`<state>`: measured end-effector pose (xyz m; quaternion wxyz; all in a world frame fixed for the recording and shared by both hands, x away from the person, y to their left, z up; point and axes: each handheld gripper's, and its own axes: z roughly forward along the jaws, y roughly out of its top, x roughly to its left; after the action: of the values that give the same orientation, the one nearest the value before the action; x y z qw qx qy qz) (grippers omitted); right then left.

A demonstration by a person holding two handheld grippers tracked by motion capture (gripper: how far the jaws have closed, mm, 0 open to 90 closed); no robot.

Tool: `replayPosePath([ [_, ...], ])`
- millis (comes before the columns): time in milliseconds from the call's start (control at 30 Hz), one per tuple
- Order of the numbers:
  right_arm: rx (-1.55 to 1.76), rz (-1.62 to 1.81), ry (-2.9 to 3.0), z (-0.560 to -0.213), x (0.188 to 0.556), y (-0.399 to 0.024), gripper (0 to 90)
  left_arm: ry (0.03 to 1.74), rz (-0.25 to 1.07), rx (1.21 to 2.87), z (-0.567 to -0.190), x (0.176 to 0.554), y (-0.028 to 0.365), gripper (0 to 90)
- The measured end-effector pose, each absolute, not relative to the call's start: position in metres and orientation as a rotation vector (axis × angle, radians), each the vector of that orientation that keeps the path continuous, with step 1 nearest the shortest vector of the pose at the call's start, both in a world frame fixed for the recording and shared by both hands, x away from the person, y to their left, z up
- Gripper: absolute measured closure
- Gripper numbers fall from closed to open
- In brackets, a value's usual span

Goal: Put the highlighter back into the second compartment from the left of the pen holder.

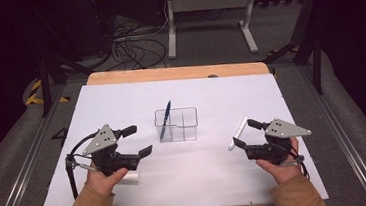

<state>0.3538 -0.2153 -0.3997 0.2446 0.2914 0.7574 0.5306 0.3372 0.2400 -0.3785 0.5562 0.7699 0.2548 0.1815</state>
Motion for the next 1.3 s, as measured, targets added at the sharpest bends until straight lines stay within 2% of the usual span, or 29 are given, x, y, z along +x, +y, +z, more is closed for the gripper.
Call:
replayPosePath([
  [500, 0.876, 1.406, 2.068, -0.396, 0.360, -0.214, 26.6, 0.618, 0.443, 1.825, -0.382, 0.336, 0.245, 17.5],
  [733, 0.831, 1.374, 2.070, -0.386, 0.364, -0.209, 32.7, 0.624, 0.450, 1.821, -0.383, 0.336, 0.248, 17.5],
  [1300, 0.933, 1.252, 2.137, -0.347, 0.383, -0.198, 28.7, 0.627, 0.454, 1.818, -0.382, 0.335, 0.251, 17.6],
])
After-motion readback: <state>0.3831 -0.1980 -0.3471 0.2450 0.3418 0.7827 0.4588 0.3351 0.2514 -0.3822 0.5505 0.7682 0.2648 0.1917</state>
